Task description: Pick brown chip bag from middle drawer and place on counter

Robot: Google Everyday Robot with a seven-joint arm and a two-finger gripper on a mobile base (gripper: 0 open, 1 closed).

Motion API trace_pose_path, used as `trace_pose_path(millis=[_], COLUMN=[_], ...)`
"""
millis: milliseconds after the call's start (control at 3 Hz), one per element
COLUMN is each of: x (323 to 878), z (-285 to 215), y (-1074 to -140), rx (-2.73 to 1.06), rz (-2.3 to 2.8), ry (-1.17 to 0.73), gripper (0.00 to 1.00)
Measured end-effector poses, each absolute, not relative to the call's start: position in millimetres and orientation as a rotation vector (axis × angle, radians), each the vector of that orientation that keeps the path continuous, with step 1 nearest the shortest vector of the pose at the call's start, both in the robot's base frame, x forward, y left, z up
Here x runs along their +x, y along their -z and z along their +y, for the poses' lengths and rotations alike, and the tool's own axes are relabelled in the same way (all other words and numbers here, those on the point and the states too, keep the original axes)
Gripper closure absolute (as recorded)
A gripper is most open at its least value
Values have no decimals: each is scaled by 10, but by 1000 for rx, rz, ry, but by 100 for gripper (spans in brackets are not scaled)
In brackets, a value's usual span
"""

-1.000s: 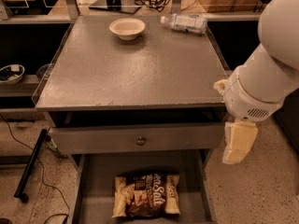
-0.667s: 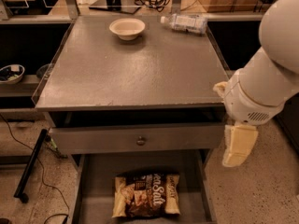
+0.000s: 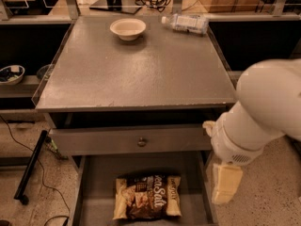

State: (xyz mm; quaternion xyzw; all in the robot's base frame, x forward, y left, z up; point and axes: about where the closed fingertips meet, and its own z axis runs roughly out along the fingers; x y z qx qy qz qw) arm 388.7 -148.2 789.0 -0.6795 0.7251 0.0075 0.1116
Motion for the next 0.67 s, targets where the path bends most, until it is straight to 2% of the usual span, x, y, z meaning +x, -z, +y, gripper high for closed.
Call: trace_pose_path(millis=[667], x=[3804], z=[-1460], y=[-7569], rx=[-2023], rz=[2142], ry=[-63], gripper=[0])
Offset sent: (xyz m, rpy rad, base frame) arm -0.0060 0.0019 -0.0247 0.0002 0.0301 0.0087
